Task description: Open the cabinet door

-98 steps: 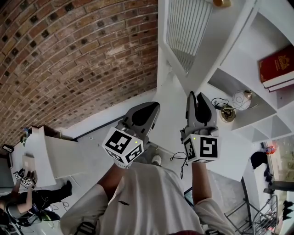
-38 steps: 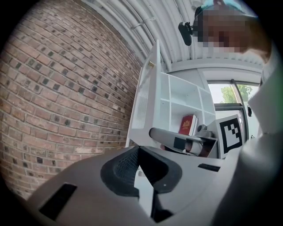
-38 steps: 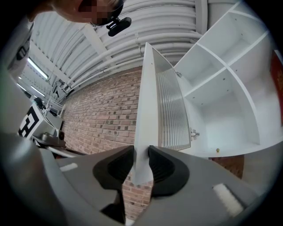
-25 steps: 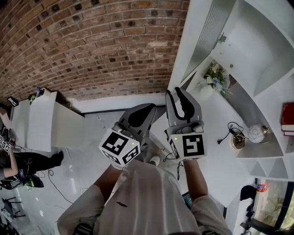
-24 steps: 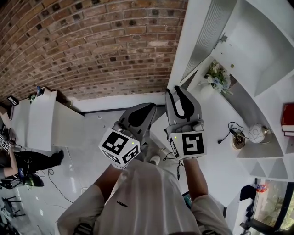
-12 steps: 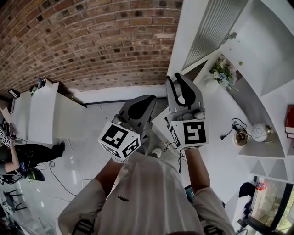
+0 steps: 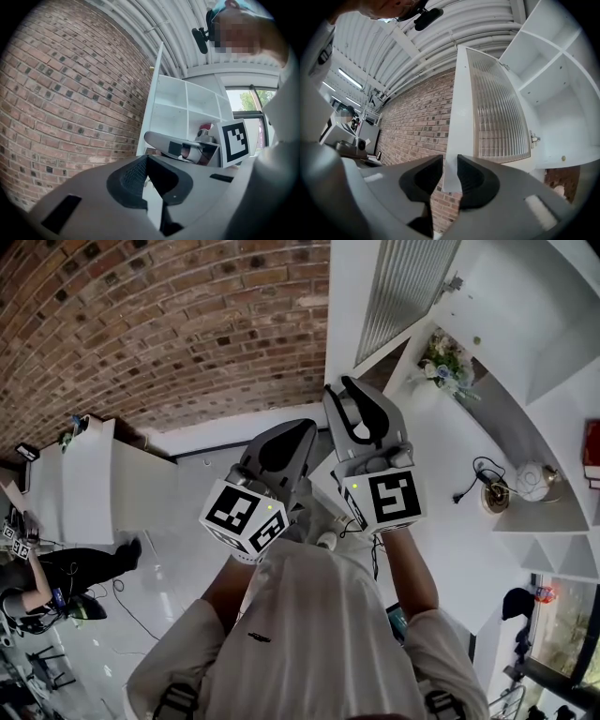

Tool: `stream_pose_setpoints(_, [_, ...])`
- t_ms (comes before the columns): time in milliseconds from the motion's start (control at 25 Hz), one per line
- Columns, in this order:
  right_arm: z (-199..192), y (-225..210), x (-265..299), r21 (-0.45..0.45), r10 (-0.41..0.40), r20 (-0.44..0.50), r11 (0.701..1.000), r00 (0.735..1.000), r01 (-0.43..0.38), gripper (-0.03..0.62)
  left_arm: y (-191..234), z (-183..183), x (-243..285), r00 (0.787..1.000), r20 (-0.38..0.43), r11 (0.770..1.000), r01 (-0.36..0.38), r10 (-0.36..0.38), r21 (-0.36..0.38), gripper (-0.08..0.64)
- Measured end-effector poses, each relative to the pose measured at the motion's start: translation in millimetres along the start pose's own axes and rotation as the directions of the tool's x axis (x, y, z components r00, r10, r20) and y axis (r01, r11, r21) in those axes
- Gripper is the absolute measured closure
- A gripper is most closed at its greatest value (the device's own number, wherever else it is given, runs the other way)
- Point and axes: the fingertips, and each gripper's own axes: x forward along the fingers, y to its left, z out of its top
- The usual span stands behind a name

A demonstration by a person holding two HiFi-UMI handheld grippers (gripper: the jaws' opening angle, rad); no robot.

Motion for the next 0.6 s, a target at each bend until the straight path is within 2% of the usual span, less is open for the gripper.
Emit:
stream_pose_setpoints(160, [1,2,-7,0.009,-0.003,0.009,1.0,1.0,0.003,0.485,-5,1,0,1.0,0.001,1.0,0.014,-0.014,0.002,0.551])
stream_pose_setpoints(320, [-9,-5,-16,0.047,-0.037,-0.014,0.998,0.999,0.037,0.527,-7,-1,0,1.0,0.001,1.0,0.023,-0.023,-0.003,0.551])
stream_pose_setpoints(600, [-21,-22,-41,0.071,-0.086,-0.043,0.993,0.995,0.089,0.529,-18,-9,11,0.998,-0.007,0.998,0.059,-0.059,-0.01,0.551])
